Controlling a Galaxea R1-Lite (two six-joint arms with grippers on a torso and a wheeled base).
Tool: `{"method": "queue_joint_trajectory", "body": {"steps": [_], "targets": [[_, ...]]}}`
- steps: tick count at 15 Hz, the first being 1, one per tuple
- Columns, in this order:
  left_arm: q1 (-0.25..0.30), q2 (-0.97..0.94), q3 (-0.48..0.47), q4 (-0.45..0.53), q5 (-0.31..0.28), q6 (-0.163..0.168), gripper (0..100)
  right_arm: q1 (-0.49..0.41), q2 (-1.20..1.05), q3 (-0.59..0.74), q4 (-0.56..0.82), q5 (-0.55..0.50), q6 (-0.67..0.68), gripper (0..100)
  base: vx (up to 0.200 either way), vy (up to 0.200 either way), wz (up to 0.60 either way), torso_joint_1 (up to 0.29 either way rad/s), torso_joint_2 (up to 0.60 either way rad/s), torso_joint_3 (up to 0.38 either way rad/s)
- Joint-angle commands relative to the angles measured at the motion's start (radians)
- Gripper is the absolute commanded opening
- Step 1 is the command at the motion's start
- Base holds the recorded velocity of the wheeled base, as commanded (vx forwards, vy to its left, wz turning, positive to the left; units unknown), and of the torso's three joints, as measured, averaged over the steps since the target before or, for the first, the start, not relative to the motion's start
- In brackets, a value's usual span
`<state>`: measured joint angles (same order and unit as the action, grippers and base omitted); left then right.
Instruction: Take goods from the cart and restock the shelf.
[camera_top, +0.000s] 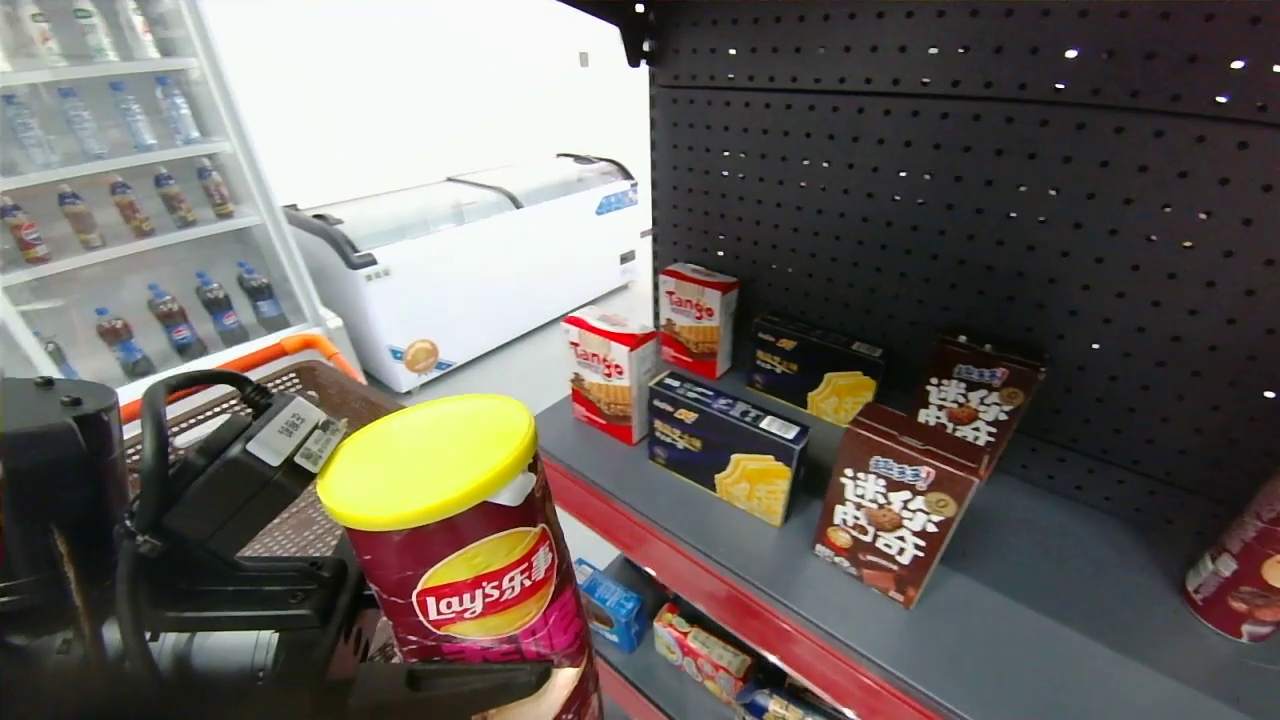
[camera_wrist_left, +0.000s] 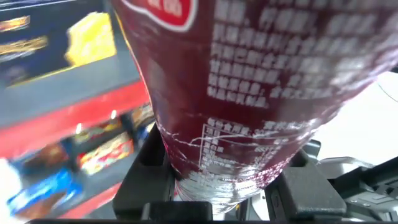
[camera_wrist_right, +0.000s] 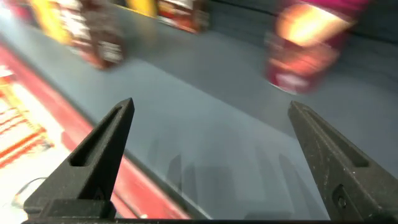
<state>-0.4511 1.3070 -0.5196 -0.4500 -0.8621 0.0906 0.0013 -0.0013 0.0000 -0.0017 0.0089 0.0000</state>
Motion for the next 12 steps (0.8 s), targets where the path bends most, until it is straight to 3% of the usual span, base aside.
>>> {"method": "queue_joint_trajectory", "body": {"steps": [1, 12], "targets": [[0.0, 0.001, -0.002, -0.003, -0.002, 0.0, 0, 0.0, 0.001, 0.0, -0.001, 0.0, 0.0, 100, 0.0, 0.0, -0.6, 0.017, 0.0, 0.002], [-0.001, 0.001, -0.002, -0.003, 0.0, 0.0, 0, 0.0, 0.001, 0.0, -0.001, 0.0, 0.0, 100, 0.0, 0.0, -0.6, 0.001, 0.0, 0.003]]}}
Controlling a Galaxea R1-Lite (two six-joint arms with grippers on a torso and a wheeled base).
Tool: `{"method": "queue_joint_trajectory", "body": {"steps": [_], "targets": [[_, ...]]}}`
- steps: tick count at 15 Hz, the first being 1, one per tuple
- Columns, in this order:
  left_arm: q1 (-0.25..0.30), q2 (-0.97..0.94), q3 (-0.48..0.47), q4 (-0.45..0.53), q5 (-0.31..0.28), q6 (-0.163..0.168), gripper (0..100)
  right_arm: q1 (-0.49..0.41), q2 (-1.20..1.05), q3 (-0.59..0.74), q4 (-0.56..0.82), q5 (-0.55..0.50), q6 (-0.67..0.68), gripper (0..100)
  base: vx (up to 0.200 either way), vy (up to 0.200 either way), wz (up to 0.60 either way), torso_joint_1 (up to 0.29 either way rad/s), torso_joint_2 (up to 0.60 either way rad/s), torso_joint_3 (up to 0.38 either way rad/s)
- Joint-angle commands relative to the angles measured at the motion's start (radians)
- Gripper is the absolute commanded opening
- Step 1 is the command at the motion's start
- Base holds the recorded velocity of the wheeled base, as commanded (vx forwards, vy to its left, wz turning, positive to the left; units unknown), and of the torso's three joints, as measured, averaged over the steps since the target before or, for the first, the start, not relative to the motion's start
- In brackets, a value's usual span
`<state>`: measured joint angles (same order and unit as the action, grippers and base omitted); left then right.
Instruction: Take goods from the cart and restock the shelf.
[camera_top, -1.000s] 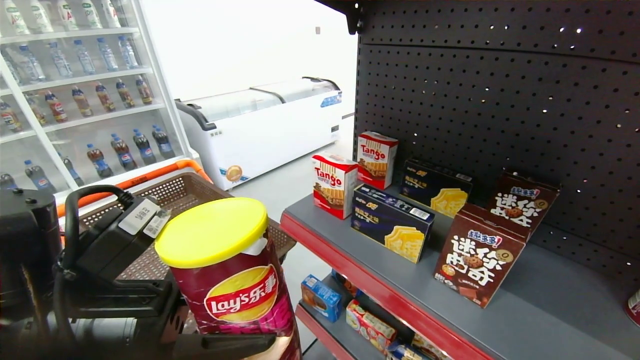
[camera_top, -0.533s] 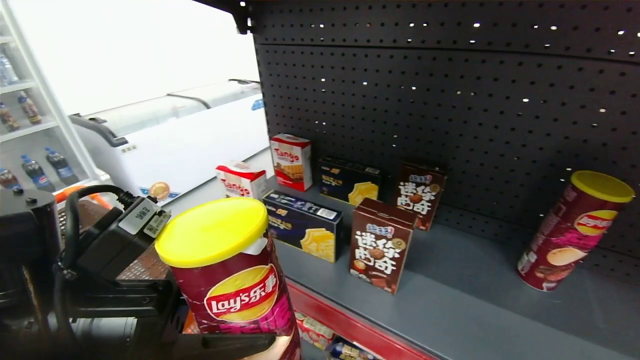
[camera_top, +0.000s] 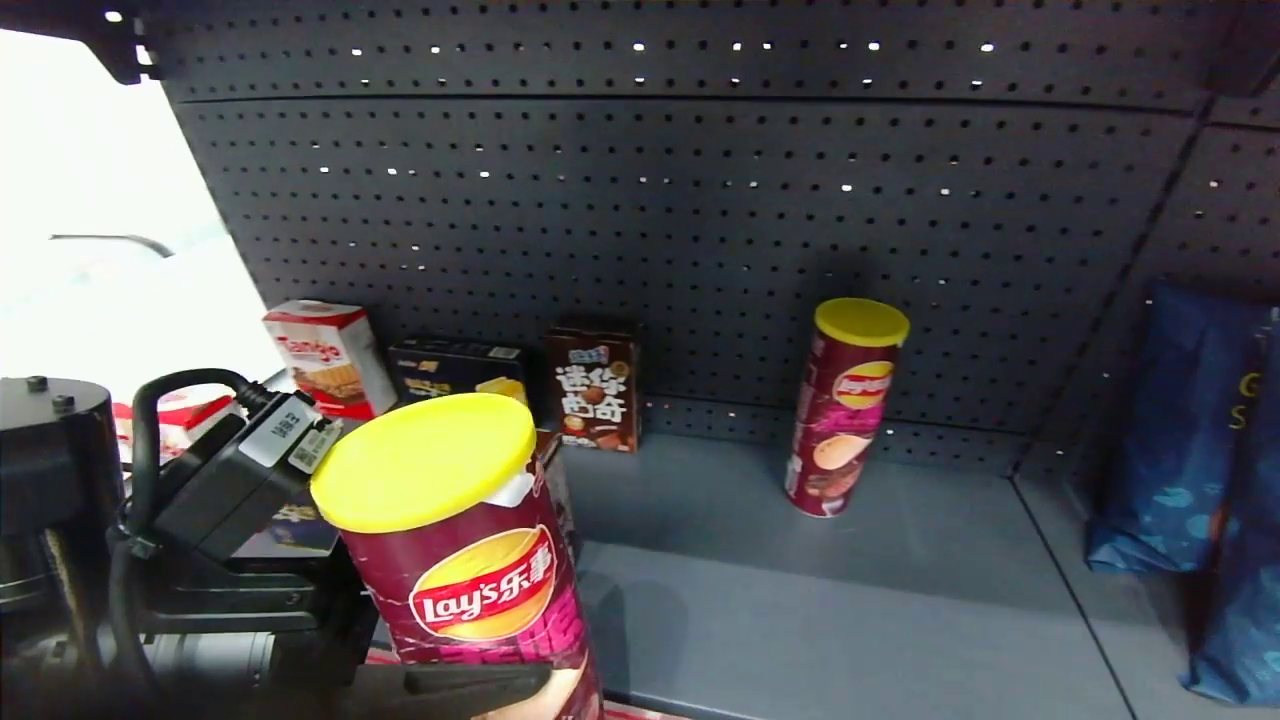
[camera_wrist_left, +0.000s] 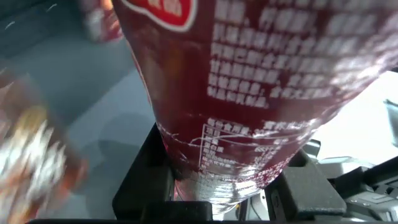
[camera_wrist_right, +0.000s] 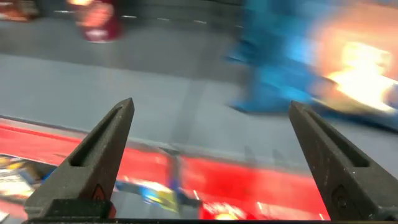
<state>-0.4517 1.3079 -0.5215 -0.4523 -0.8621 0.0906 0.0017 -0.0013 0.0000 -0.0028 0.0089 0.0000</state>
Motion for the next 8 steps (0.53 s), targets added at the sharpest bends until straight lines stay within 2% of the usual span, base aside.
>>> {"method": "queue_joint_trajectory", "body": {"steps": [1, 3, 8], "targets": [[0.001, 0.002, 0.0, 0.0, 0.0, 0.0, 0, 0.0, 0.001, 0.0, 0.0, 0.0, 0.0, 100, 0.0, 0.0, -0.6, 0.007, 0.0, -0.002], [0.001, 0.002, 0.0, 0.0, 0.0, 0.0, 0, 0.0, 0.001, 0.0, 0.0, 0.0, 0.002, 100, 0.0, 0.0, -0.6, 0.0, 0.0, 0.002], [0.004, 0.002, 0.003, 0.0, 0.002, 0.0, 0, 0.0, 0.001, 0.0, 0.0, 0.0, 0.0, 100, 0.0, 0.0, 0.0, 0.0, 0.0, 0.0]]}}
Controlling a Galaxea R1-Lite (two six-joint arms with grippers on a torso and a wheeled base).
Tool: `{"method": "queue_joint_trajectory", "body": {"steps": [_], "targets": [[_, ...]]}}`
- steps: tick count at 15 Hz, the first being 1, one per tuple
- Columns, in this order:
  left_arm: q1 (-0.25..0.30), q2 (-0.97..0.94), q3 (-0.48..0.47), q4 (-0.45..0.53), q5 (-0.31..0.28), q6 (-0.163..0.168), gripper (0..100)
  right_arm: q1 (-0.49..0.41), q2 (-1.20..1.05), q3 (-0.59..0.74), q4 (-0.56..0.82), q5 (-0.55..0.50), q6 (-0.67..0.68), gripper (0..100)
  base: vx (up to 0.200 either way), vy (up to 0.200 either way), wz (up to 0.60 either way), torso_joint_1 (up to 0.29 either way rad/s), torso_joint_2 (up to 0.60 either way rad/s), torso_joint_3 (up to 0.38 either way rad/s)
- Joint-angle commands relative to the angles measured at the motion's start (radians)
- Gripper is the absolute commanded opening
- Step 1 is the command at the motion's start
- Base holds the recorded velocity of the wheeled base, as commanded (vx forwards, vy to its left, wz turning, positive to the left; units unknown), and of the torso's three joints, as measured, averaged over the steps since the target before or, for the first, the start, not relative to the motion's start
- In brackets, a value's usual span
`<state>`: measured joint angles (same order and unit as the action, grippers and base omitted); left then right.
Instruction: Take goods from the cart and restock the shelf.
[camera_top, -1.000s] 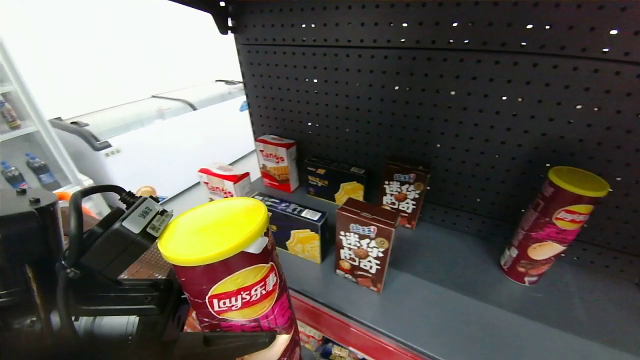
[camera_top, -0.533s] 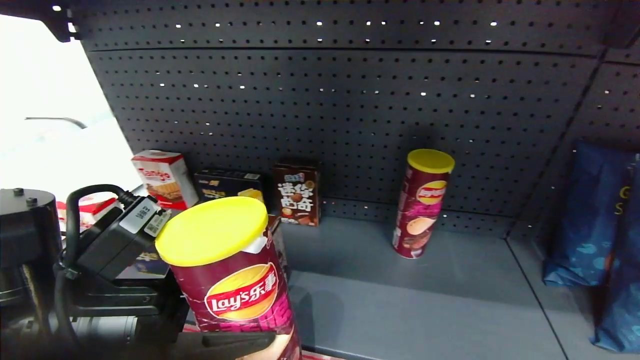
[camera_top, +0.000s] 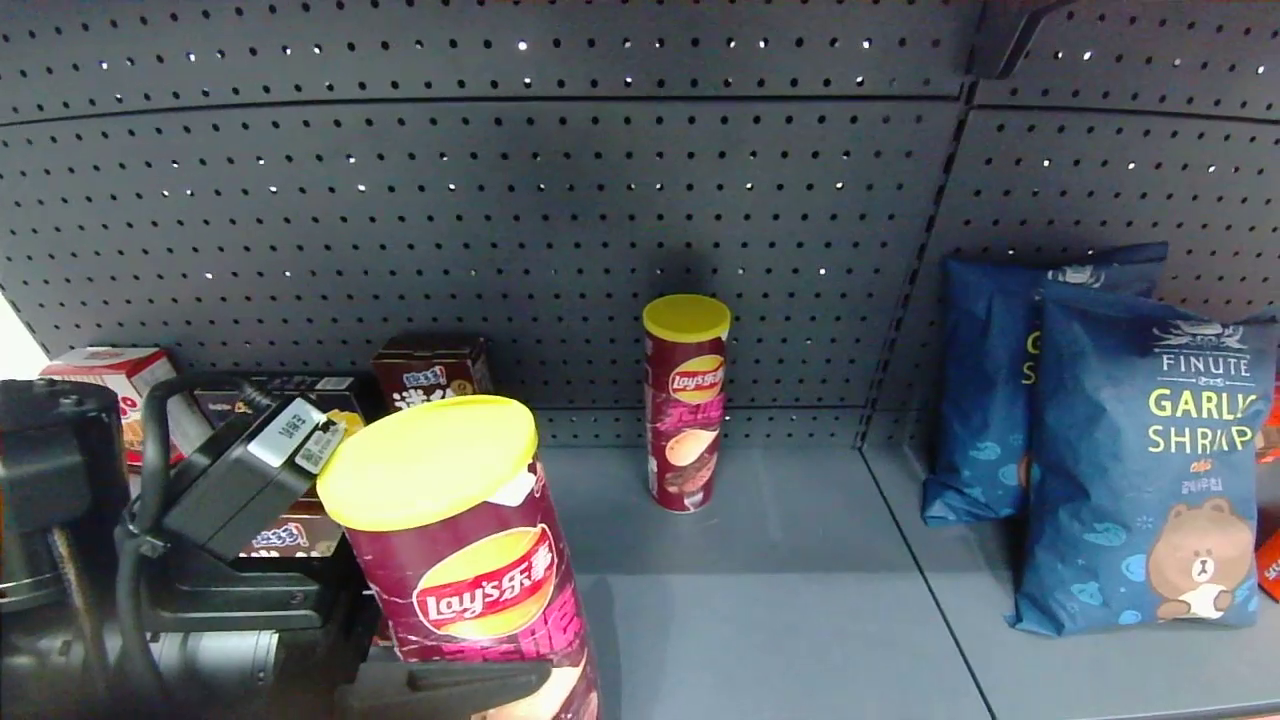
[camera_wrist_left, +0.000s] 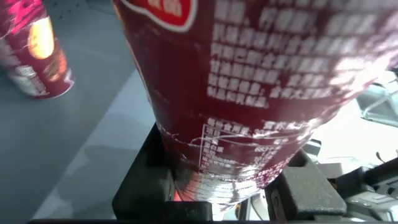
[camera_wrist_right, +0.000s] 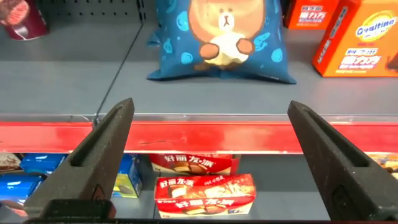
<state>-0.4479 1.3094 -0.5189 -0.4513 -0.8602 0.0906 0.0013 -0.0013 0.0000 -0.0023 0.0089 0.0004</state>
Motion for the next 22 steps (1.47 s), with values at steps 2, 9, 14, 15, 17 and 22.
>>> {"method": "queue_joint_trajectory", "body": {"steps": [2, 9, 14, 15, 17, 22], "targets": [[0.0, 0.001, 0.0, -0.001, 0.0, 0.0, 0, 0.0, 0.001, 0.0, -0.001, 0.0, -0.002, 100, 0.0, 0.0, 0.0, 0.0, 0.0, 0.0], [-0.002, -0.018, 0.046, -0.001, 0.004, 0.001, 0, 0.013, 0.046, -0.012, -0.004, 0.006, 0.049, 100, 0.0, 0.0, 0.0, 0.0, 0.0, 0.0], [0.001, -0.033, 0.059, -0.001, 0.006, 0.0, 0, 0.082, 0.313, -0.298, -0.001, 0.14, -0.088, 100, 0.0, 0.0, 0.0, 0.0, 0.0, 0.0], [0.001, -0.032, 0.059, -0.001, 0.009, 0.001, 0, 0.123, 0.362, -0.307, 0.01, 0.184, -0.102, 100, 0.0, 0.0, 0.0, 0.0, 0.0, 0.0], [-0.002, -0.032, 0.06, -0.001, 0.009, 0.001, 0, 0.171, 0.461, -0.371, 0.012, 0.258, -0.099, 100, 0.0, 0.0, 0.0, 0.0, 0.0, 0.0], [0.0, -0.028, 0.06, -0.001, 0.009, 0.001, 0, 0.284, 0.86, -0.594, -0.09, 0.316, -0.108, 100, 0.0, 0.0, 0.0, 0.0, 0.0, 0.0]]}}
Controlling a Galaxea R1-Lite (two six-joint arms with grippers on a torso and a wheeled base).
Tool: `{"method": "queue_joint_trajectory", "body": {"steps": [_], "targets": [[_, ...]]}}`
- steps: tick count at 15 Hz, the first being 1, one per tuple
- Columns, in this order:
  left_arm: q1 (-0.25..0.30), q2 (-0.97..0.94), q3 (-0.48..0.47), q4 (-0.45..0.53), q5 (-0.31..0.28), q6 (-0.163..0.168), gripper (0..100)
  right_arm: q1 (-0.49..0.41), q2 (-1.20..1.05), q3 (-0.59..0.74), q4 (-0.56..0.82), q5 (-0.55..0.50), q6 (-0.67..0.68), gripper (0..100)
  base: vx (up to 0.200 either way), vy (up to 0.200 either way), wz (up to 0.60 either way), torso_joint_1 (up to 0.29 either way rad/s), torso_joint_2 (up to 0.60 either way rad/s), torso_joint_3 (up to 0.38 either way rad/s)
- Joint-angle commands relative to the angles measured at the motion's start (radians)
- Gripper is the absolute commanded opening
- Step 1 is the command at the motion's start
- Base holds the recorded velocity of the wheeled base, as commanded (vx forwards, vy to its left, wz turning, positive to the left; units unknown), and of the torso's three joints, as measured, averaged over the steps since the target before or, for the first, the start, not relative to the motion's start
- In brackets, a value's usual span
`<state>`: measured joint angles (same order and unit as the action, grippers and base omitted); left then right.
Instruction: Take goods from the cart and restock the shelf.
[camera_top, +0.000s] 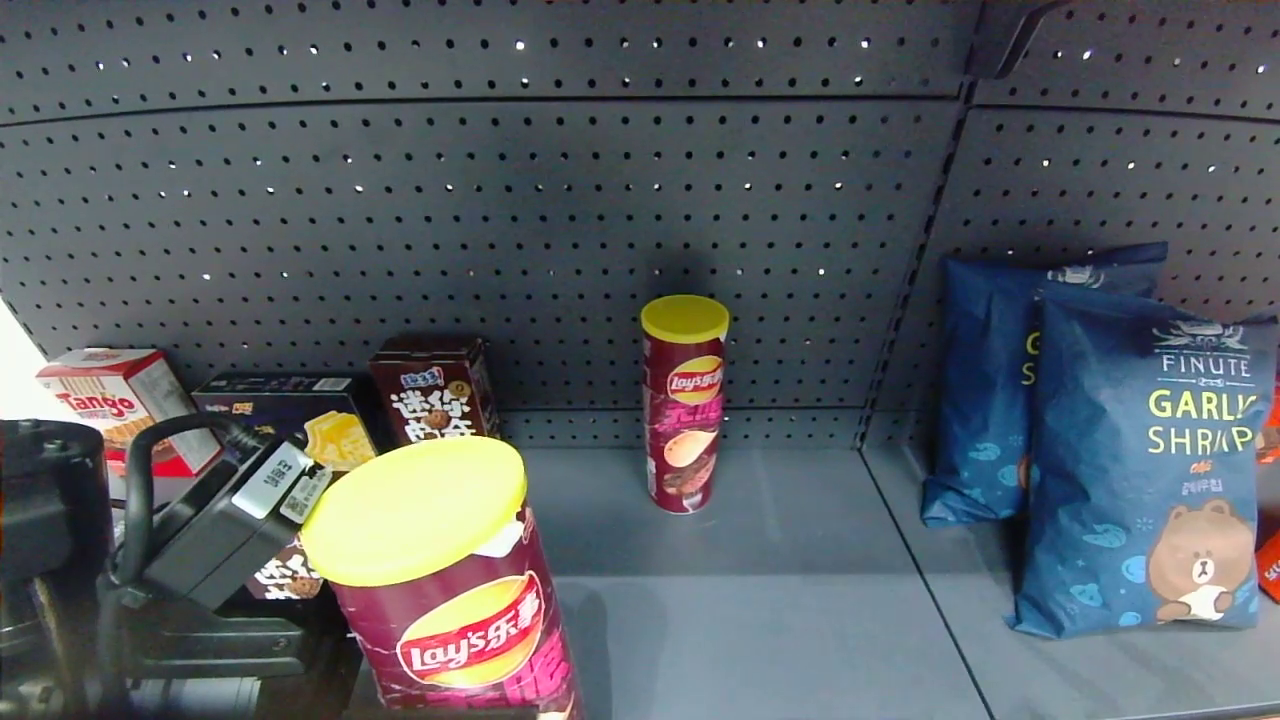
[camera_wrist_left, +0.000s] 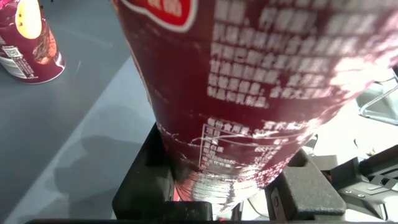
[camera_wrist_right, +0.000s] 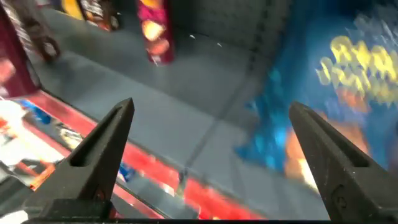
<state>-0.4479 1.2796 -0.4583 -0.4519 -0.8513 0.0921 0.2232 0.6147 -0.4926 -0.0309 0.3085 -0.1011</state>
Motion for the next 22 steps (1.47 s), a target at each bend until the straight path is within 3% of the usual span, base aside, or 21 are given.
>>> {"method": "queue_joint_trajectory", "body": {"steps": [1, 2, 7, 9, 12, 14, 16, 22], "targets": [[0.003, 0.001, 0.0, -0.001, 0.0, 0.0, 0, 0.073, 0.29, -0.107, -0.104, 0.015, -0.006, 100, 0.0, 0.0, 0.0, 0.0, 0.0, 0.0], [0.005, 0.001, 0.001, -0.001, 0.0, 0.0, 0, 0.1, 0.376, -0.123, -0.179, 0.044, -0.008, 100, 0.0, 0.0, 0.0, 0.0, 0.0, 0.0], [0.005, 0.007, 0.0, -0.001, 0.0, 0.0, 0, 0.179, 0.605, -0.278, -0.192, 0.084, -0.074, 100, 0.0, 0.0, 0.0, 0.0, 0.0, 0.0], [0.003, 0.009, 0.0, -0.001, 0.0, 0.0, 0, 0.189, 0.714, -0.345, -0.208, 0.158, -0.08, 100, 0.0, 0.0, 0.0, 0.0, 0.0, 0.0], [0.005, 0.011, 0.0, -0.001, 0.0, 0.0, 0, 0.188, 0.863, -0.354, -0.371, 0.245, -0.109, 100, 0.0, 0.0, 0.0, 0.0, 0.0, 0.0], [0.005, 0.011, -0.002, -0.001, 0.0, 0.0, 0, 0.185, 0.965, -0.353, -0.523, 0.396, -0.109, 100, 0.0, 0.0, 0.0, 0.0, 0.0, 0.0], [0.005, 0.011, -0.002, -0.001, 0.0, 0.0, 0, 0.183, 1.028, -0.38, -0.578, 0.463, -0.108, 100, 0.0, 0.0, 0.0, 0.0, 0.0, 0.0], [0.001, 0.02, -0.006, -0.001, -0.002, 0.0, 0, 0.186, 1.169, -0.495, -0.583, 0.48, -0.109, 100, 0.0, 0.0, 0.0, 0.0, 0.0, 0.0]]}}
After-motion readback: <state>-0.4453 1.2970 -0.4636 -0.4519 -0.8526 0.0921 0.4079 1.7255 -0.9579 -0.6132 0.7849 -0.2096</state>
